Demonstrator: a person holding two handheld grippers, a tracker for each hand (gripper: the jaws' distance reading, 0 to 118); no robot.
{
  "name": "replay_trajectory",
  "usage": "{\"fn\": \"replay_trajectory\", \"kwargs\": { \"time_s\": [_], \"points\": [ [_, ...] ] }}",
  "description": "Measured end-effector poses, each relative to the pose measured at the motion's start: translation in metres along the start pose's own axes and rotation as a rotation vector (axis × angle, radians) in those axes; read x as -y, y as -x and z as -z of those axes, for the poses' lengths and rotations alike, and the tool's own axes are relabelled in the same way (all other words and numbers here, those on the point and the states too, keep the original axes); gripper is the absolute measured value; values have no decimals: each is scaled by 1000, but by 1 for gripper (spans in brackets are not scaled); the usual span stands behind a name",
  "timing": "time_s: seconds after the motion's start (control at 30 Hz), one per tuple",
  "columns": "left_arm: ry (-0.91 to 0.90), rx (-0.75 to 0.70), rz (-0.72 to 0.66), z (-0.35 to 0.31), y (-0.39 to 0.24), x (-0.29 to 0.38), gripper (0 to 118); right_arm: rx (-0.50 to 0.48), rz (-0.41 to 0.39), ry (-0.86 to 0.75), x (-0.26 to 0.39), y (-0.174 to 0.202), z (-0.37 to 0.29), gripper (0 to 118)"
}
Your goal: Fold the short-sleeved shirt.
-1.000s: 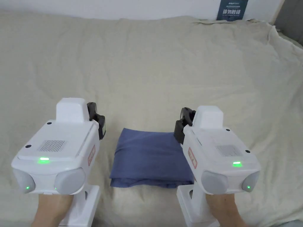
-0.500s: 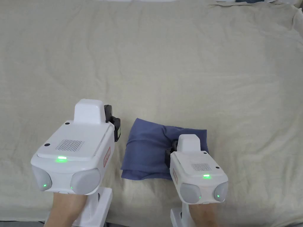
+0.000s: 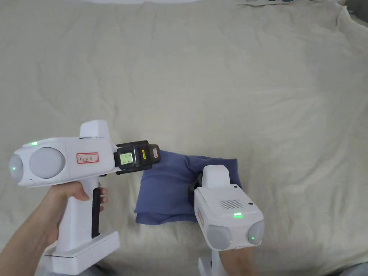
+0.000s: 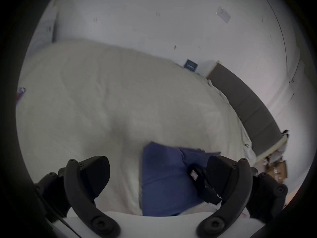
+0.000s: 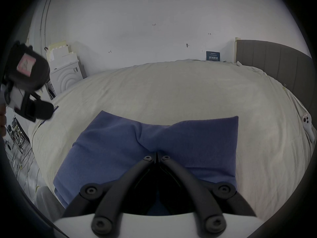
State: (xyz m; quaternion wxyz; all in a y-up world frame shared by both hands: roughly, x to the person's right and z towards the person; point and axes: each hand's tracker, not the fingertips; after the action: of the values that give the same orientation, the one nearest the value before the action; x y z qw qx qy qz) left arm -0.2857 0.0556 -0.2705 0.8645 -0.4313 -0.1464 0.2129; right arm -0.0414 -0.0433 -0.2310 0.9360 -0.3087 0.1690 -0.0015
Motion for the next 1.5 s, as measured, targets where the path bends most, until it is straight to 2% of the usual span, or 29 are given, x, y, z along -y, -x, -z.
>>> {"fn": "replay_trajectory", "kwargs": {
  "time_s": [0.1, 0.2, 0.3, 0.4, 0.43, 0.53, 0.6, 0.8, 0.97, 1.07, 1.17, 1.27, 1.33, 1.5],
  "points": [
    [177, 51, -33, 26, 19, -3, 117, 0, 1, 2, 0, -2, 1, 0],
    [297, 90, -124, 51, 37, -2, 116, 0, 9, 1, 2, -6, 4, 0],
    [358, 112, -174, 67, 47, 0, 112, 6, 11, 3, 2, -5, 5, 0],
    [337, 158, -146, 64, 42, -2, 111, 7, 6, 3, 5, -10, 10, 0],
    [340, 171, -145, 65, 42, -4, 108, 7, 11, 4, 4, -11, 11, 0],
    [347, 152, -134, 69, 35, -3, 80, 2, 14, 5, 3, -7, 6, 0],
    [351, 166, -97, 71, 29, 0, 51, 3, 13, 6, 4, -9, 8, 0],
    [342, 148, -123, 77, 20, 11, 27, 0, 18, 12, 2, -8, 7, 0],
    [328, -35, -72, 71, -11, 6, 18, -7, 4, 35, -6, -7, 5, 0],
    [340, -89, -65, 74, -16, -6, 17, -24, 40, 54, -13, -13, 1, 0],
    [337, -76, -10, 61, -21, -18, 16, -36, 112, -16, -28, -19, -21, 0],
    [326, -90, -4, 39, -21, -32, 16, -32, 79, -111, -48, -28, -47, 0],
    [298, -143, 43, 24, -15, -41, 16, -33, 80, -163, -62, -35, -65, 0],
    [253, -295, 29, -22, 30, -65, 15, -44, 77, -265, -86, -53, -111, 0]
  ]
}}
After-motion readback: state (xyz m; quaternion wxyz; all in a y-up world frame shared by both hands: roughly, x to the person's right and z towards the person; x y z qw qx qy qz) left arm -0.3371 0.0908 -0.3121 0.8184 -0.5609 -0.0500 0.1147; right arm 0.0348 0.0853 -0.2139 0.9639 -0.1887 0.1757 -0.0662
